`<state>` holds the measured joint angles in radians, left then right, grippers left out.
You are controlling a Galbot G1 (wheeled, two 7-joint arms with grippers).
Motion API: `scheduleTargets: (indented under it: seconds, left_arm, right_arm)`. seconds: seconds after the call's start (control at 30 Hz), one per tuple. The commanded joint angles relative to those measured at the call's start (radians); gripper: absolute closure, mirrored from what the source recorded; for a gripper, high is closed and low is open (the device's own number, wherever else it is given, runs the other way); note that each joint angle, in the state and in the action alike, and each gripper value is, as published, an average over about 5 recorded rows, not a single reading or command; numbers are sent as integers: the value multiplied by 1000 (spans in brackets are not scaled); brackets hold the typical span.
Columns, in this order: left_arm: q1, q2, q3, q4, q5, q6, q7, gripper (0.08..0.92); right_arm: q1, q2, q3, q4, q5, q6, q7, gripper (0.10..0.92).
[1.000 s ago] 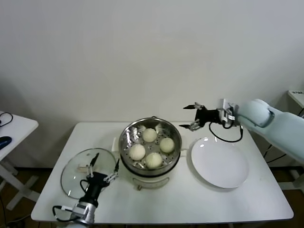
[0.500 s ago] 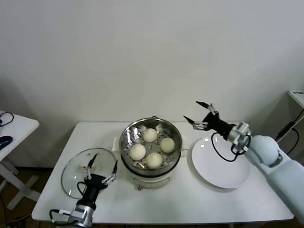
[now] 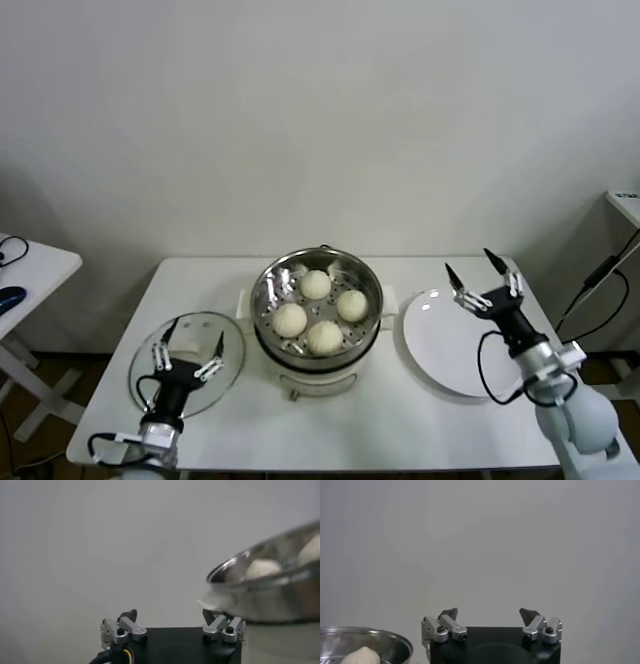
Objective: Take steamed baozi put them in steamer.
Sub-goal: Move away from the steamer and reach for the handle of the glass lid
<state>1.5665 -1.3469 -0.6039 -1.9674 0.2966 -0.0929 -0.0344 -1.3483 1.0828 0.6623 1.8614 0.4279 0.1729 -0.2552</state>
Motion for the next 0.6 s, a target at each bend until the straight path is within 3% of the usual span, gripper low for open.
scheduleTargets:
  seconds: [0.03,0.3,0.6]
  left_arm:
    - [-21,-4,-110,10,762,61,-74,177]
    - [-24,16,-142,88,1146,28,-49,177]
    - [16,-6,-128,145,1248,47,-59,177]
  right_arm:
    - [-213,189,131,50,-34,66,16,203]
    - [-199,203,126,49,-41,64,11,203]
    - [-172,204,142,38,-54,57,10,203]
